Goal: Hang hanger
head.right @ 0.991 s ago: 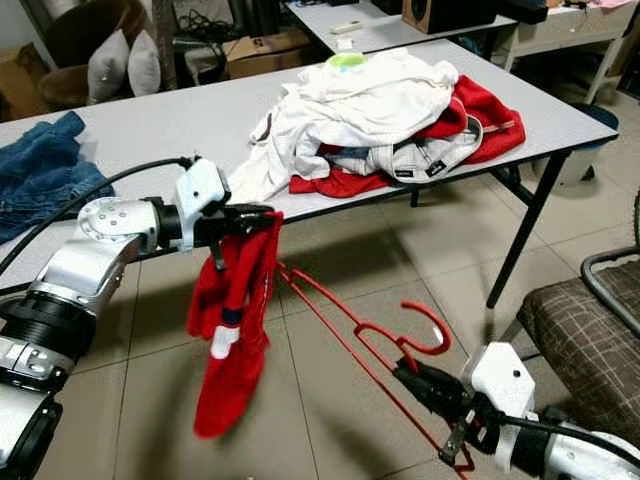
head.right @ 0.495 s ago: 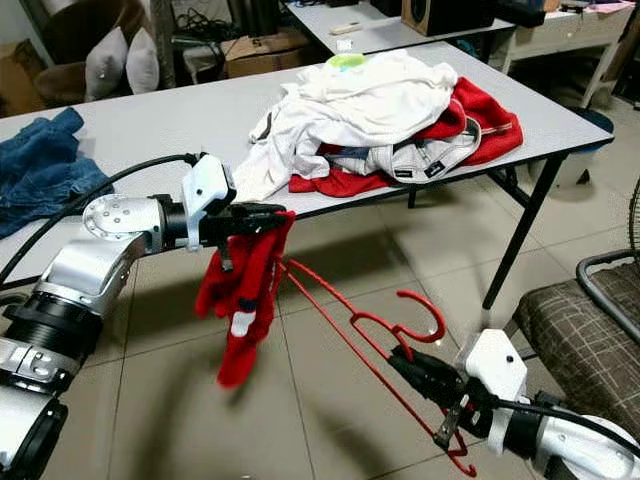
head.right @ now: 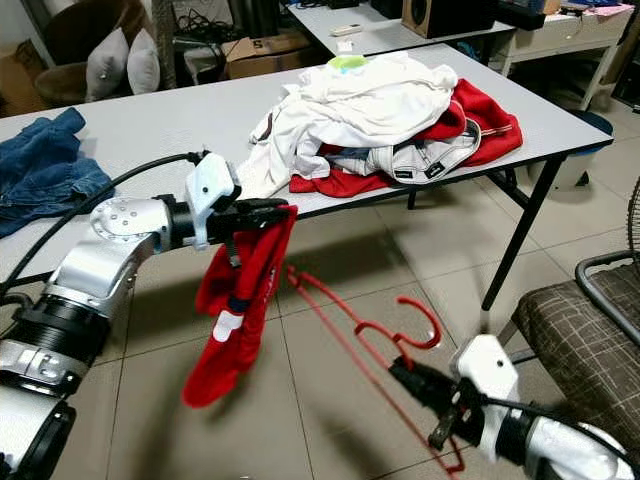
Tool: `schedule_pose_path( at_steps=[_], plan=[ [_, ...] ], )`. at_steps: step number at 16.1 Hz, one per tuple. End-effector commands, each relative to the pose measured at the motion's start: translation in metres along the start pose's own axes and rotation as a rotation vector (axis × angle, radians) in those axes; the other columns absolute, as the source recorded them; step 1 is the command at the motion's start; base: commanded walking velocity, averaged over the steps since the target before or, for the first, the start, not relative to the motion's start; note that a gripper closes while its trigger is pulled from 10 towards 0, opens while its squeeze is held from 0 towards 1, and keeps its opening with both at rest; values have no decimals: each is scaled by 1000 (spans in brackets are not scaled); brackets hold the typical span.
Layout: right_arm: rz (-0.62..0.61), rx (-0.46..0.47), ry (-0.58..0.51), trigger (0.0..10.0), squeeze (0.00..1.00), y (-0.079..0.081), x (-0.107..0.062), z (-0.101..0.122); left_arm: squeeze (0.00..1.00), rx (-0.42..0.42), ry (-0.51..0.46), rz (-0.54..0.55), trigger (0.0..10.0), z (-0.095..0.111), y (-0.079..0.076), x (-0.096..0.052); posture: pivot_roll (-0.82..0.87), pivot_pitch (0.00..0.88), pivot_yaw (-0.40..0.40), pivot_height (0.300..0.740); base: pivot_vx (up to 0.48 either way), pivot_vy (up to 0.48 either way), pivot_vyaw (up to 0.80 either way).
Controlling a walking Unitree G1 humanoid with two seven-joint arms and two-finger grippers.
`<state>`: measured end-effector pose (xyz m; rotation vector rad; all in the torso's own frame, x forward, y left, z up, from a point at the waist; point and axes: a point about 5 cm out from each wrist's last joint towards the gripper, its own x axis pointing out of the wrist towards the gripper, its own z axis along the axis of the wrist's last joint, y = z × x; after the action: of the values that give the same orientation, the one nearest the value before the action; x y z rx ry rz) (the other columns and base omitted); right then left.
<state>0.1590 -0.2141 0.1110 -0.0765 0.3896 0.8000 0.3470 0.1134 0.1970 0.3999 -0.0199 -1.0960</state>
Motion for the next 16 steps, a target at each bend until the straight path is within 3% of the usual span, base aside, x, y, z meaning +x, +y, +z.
schedule_pose_path(
  at_steps=[1, 7, 11, 16],
  plan=[
    [32, -2, -41, 10000, 0, 5, 0, 7, 0, 24, -20, 32, 10000, 9, 4, -1, -76, 0, 102, 740, 0, 0, 0],
    [35, 14, -36, 10000, 0, 6, -5, 6, 0, 26, -15, 61, 10000, 9, 3, 1, -79, 0, 95, 740, 0, 0, 0],
    [10, 26, -26, 10000, 0, -2, 5, 4, 0, 22, -85, 7, 10000, 27, -5, 3, -75, 0, 91, 740, 0, 0, 0],
    [9, 49, -5, 10000, 0, -7, 8, -1, 0, 25, -121, 18, 10000, 39, -6, 6, -68, 0, 82, 740, 0, 0, 0]
  ],
)
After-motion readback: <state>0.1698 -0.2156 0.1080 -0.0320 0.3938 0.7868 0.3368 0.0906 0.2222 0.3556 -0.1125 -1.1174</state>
